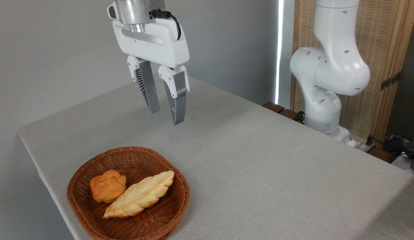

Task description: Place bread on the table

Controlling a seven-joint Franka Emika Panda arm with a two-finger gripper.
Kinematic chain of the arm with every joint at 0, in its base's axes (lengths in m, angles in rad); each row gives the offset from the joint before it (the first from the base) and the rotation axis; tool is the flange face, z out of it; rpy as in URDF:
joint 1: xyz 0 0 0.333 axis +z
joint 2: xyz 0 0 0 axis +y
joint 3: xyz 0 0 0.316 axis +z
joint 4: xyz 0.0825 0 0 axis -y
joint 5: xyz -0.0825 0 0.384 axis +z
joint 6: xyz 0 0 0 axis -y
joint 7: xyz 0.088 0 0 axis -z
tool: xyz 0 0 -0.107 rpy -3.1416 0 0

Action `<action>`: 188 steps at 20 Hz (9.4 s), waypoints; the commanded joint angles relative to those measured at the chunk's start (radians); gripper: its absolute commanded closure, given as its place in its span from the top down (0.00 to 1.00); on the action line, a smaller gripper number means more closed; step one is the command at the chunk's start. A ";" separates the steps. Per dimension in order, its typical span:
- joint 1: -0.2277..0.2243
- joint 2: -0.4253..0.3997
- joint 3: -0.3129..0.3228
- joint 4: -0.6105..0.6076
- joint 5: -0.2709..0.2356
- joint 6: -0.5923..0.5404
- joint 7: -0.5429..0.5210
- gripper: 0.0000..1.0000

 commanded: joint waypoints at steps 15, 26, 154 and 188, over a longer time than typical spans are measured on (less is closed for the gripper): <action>-0.014 -0.021 0.009 -0.076 -0.004 0.164 0.012 1.00; -0.013 -0.011 0.012 -0.259 0.012 0.460 0.018 1.00; -0.132 -0.294 0.004 -0.601 -0.183 0.328 0.029 0.86; -0.106 -0.121 0.015 -0.236 -0.174 0.126 0.012 1.00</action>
